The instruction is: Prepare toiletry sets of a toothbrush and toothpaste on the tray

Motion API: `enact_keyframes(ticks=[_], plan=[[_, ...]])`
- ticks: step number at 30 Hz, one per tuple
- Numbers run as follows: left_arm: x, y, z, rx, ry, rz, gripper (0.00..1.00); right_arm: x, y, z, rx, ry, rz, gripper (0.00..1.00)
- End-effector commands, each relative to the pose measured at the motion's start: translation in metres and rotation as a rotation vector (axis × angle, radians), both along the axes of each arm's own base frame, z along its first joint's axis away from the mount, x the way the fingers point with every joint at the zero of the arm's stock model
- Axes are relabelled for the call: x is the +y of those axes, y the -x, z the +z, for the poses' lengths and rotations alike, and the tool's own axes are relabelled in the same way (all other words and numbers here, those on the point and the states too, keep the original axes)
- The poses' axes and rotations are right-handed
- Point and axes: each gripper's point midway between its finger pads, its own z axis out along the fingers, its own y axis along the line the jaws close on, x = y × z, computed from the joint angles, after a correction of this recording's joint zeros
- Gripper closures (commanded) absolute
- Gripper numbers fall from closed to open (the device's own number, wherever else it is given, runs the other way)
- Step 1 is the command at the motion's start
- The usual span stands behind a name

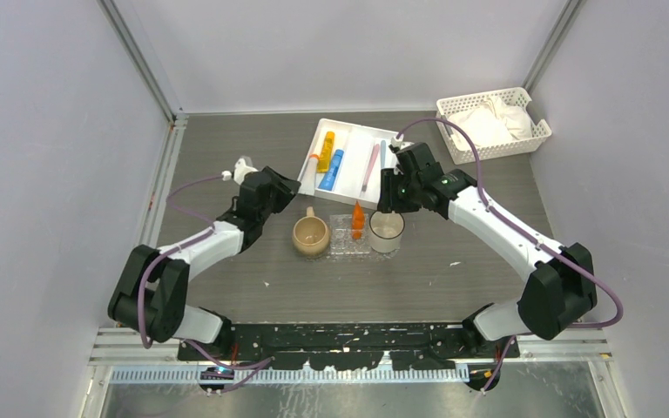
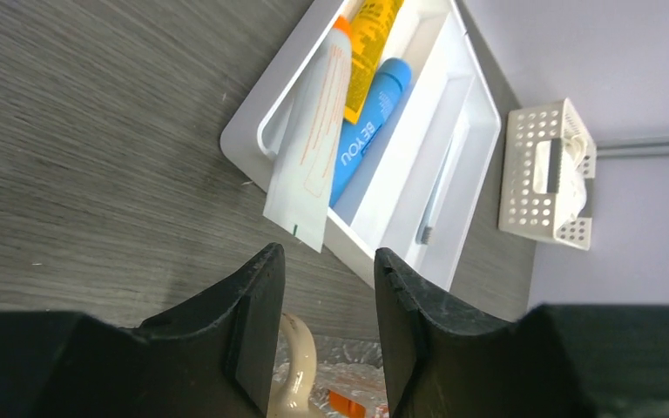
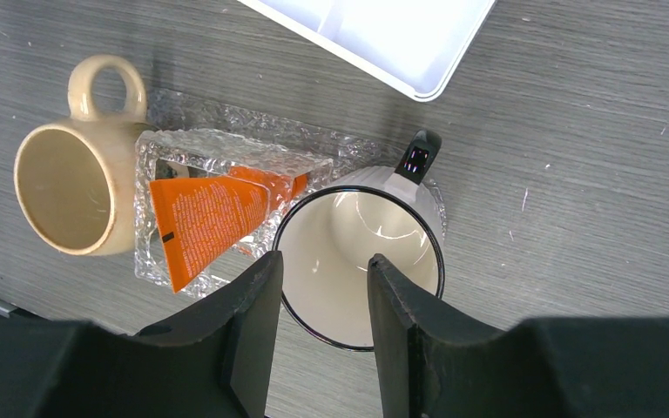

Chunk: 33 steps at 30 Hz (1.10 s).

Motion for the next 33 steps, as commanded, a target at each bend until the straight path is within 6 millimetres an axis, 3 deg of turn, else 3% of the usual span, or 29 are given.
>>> enact_keyframes(ticks=[1,10,18,33], plan=[[0.017,-0.007,0.021,-0.093,0.007,0.123,0.56,0.003,-0.003,0.015,-0.045,-0.039,-0.002,0.54],[0.003,-0.016,0.007,-0.143,0.014,0.201,0.56,0.002,-0.003,0.023,-0.060,-0.045,-0.009,0.54],[-0.009,-0.029,-0.010,-0.128,0.023,0.205,0.56,0.003,-0.004,0.017,-0.048,-0.041,-0.004,0.54],[-0.026,-0.050,-0.015,-0.152,0.059,0.183,0.62,0.003,-0.006,0.012,-0.044,-0.033,-0.001,0.55]])
